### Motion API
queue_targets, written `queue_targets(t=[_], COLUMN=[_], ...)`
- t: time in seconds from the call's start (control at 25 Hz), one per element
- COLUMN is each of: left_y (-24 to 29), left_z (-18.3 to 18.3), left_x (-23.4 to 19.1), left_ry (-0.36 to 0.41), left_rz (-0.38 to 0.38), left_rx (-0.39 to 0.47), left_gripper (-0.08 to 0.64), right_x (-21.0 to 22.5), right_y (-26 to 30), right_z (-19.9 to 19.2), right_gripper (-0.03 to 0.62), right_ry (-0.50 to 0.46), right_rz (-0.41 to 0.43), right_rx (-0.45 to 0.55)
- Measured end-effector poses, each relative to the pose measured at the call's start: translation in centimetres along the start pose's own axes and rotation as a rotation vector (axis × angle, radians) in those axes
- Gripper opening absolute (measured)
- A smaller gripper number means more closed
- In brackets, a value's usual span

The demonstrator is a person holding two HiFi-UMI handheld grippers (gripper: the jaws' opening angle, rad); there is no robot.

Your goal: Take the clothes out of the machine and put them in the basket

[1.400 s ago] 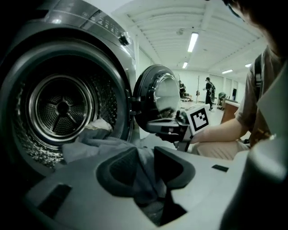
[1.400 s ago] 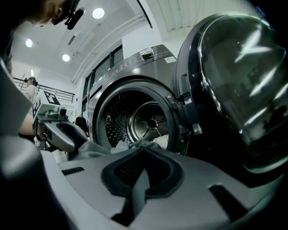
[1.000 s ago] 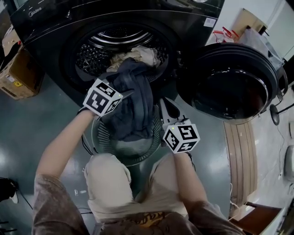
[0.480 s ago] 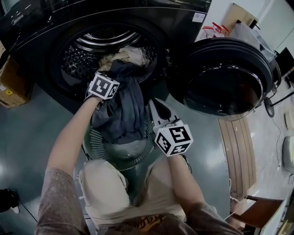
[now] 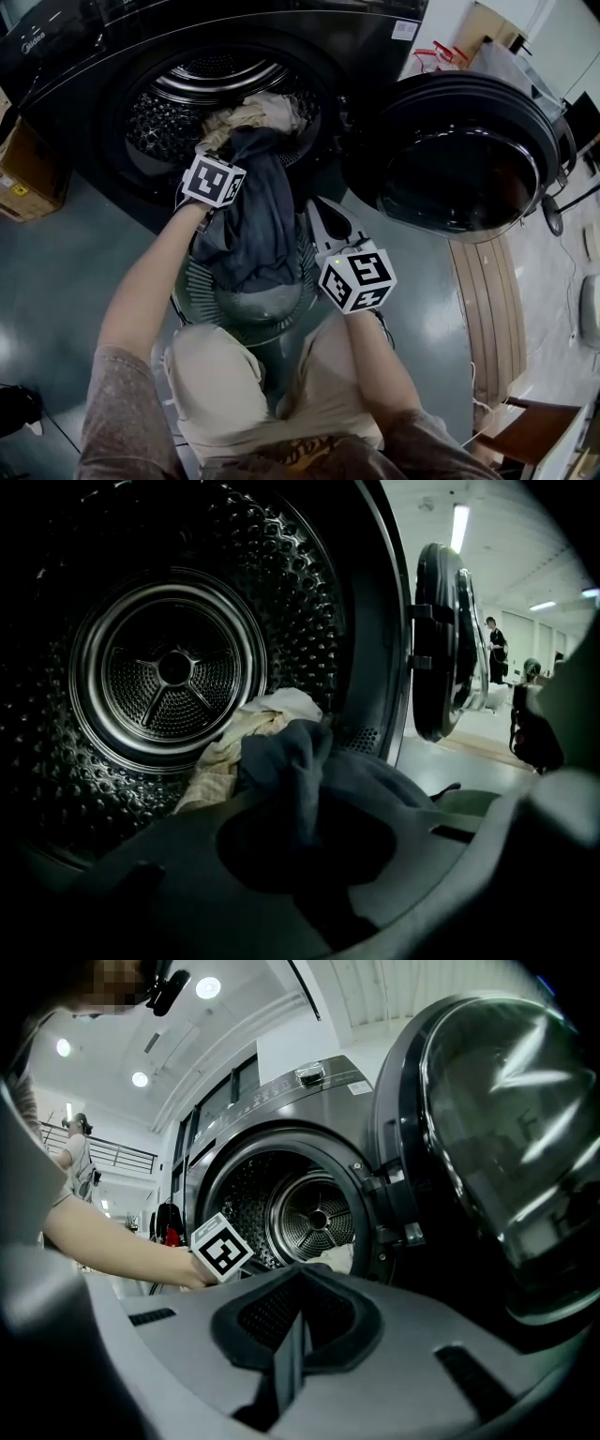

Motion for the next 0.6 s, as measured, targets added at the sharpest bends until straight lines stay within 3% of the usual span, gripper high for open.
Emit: queue_targets(t=[0.16, 0.6], left_y=[-2.0, -11.2], left_z=[0.0, -1.6], left_x=[1.9, 11.1], left_ry=[-0.025, 0.043], left_rz=[-0.084, -0.440], left_rx=[0.006, -0.046], left_gripper=[0.037, 0.035], right_x=[0.3, 0.6], right_y=[-0.2, 0.2], right_z=[-0.1, -0.9], right_gripper=[-0.005, -0.005], right_ry=[-0.004, 0.004], right_rz=[-0.001, 0.004], right_rx=[-0.002, -0.019])
Point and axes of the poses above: the fingertips, and each gripper's own axes: y forward along the fingers, x to its right, z out of its top, the point moved 3 cm from there along -y, backward along the fingers, and after that the axes turned 9 degrees about x, right-handed, at the moved point
